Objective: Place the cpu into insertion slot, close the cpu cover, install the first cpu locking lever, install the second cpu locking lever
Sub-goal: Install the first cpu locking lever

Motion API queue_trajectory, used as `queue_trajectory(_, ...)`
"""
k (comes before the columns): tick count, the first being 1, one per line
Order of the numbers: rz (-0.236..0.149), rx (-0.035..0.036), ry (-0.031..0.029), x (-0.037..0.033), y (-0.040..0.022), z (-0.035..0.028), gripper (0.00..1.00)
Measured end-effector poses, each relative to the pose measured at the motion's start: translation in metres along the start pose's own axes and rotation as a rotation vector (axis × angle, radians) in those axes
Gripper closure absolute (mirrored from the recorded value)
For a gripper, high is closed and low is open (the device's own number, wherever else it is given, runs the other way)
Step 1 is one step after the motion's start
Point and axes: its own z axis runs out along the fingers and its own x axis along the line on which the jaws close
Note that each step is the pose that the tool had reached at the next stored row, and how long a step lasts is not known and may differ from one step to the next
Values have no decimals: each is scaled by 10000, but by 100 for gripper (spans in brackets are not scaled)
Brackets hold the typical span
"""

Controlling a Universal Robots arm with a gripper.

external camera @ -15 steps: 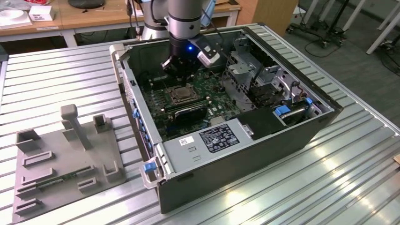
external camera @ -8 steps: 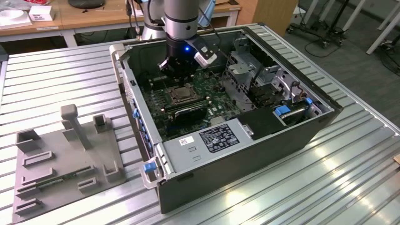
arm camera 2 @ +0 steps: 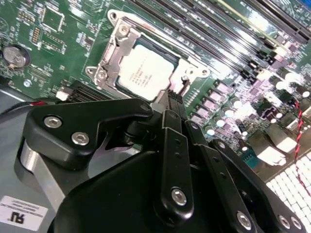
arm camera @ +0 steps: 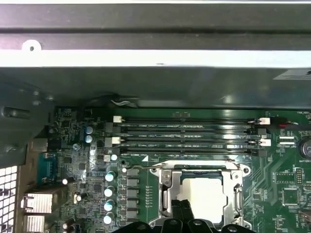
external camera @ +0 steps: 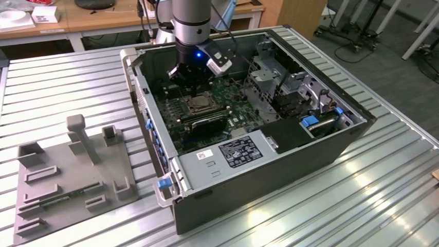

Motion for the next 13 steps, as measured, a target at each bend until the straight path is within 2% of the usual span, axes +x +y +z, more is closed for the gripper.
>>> queue_trajectory(5,-1,1,1,5,0,-16,89)
queue_trajectory(13,0,1,1,-2,7,-134,89)
